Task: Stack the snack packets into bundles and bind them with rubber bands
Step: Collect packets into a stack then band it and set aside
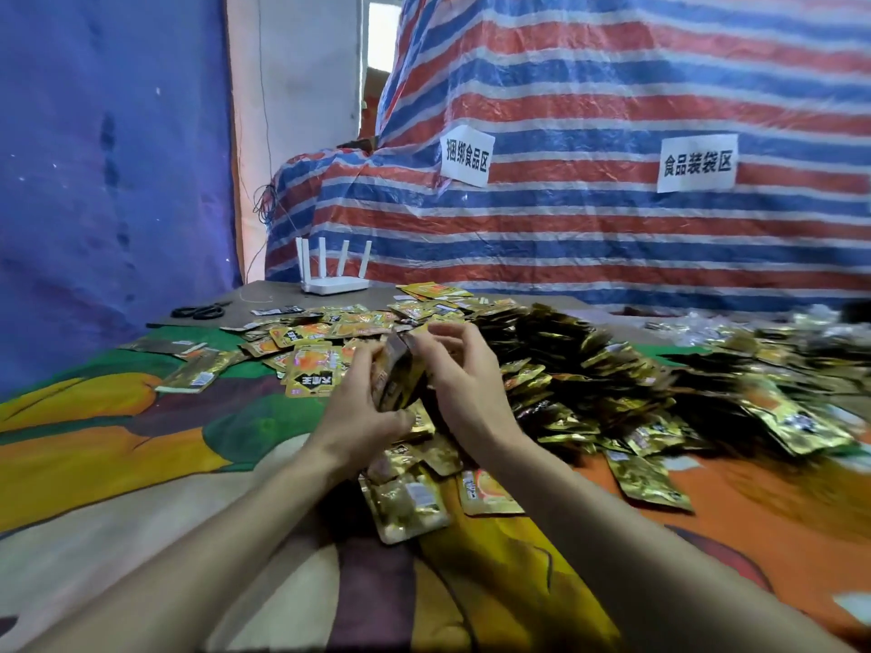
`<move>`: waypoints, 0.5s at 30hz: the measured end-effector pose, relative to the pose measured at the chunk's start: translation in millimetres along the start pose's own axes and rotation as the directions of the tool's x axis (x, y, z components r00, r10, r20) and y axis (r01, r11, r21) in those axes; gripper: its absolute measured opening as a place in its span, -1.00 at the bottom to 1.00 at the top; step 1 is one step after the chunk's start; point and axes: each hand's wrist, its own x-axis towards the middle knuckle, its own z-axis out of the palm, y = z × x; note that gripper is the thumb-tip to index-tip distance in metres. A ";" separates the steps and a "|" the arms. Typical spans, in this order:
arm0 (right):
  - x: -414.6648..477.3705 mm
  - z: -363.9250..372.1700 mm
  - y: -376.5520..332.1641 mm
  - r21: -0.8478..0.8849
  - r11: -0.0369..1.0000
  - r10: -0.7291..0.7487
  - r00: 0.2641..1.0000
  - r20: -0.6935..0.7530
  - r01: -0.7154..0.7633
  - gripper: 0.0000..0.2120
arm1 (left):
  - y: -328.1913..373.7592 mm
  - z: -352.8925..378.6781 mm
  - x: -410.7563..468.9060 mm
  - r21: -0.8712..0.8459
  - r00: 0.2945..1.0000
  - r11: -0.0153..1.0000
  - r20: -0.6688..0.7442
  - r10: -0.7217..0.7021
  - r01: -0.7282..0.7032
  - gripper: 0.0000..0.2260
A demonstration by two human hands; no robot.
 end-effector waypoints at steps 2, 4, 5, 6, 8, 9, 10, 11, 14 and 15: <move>-1.3 -29.8 -2.7 -0.119 0.993 -0.016 0.999 -0.044 0.011 -0.79 | -4.3 9.6 0.2 0.067 0.999 0.997 0.042 0.028 -0.031 -0.34; -3.1 -64.4 -7.1 -0.280 0.959 -0.063 0.994 -0.088 0.036 -0.88 | -11.1 15.6 -4.2 0.210 0.993 0.976 0.115 0.039 -0.062 -0.33; -4.1 -83.0 -10.3 -0.371 0.927 -0.098 0.989 -0.107 0.052 -0.92 | -13.6 17.0 -7.7 0.319 0.987 0.943 0.154 0.044 -0.092 -0.29; -5.0 -102.2 -13.4 -0.467 0.882 -0.134 0.983 -0.123 0.062 -0.94 | -15.6 17.6 -10.0 0.417 0.981 0.901 0.186 0.047 -0.122 -0.25; -6.9 -140.1 -18.1 -0.666 0.745 -0.182 0.971 -0.156 0.033 -0.90 | -15.2 19.6 -15.3 0.519 0.968 0.832 0.239 0.076 -0.193 -0.21; -7.5 -160.1 -19.1 -0.766 0.643 -0.173 0.969 -0.177 -0.025 -0.88 | -13.5 21.2 -17.8 0.532 0.961 0.814 0.256 0.107 -0.232 -0.22; -8.4 -179.8 -19.1 -0.857 0.504 -0.131 0.971 -0.201 -0.109 -0.86 | -11.1 22.6 -20.1 0.537 0.955 0.801 0.260 0.141 -0.264 -0.24; -9.5 -200.0 -18.1 -0.920 0.340 -0.057 0.972 -0.229 -0.197 -0.85 | -8.8 23.3 -21.5 0.545 0.952 0.789 0.257 0.165 -0.284 -0.25; -17.7 -250.8 -15.0 -0.947 -0.056 0.200 0.926 -0.321 -0.317 -0.86 | -8.2 24.8 -23.9 0.562 0.944 0.762 0.244 0.220 -0.323 -0.25; -21.6 -262.8 -13.3 -0.939 -0.138 0.261 0.903 -0.342 -0.315 -0.85 | -8.9 24.4 -24.3 0.560 0.944 0.762 0.237 0.229 -0.325 -0.24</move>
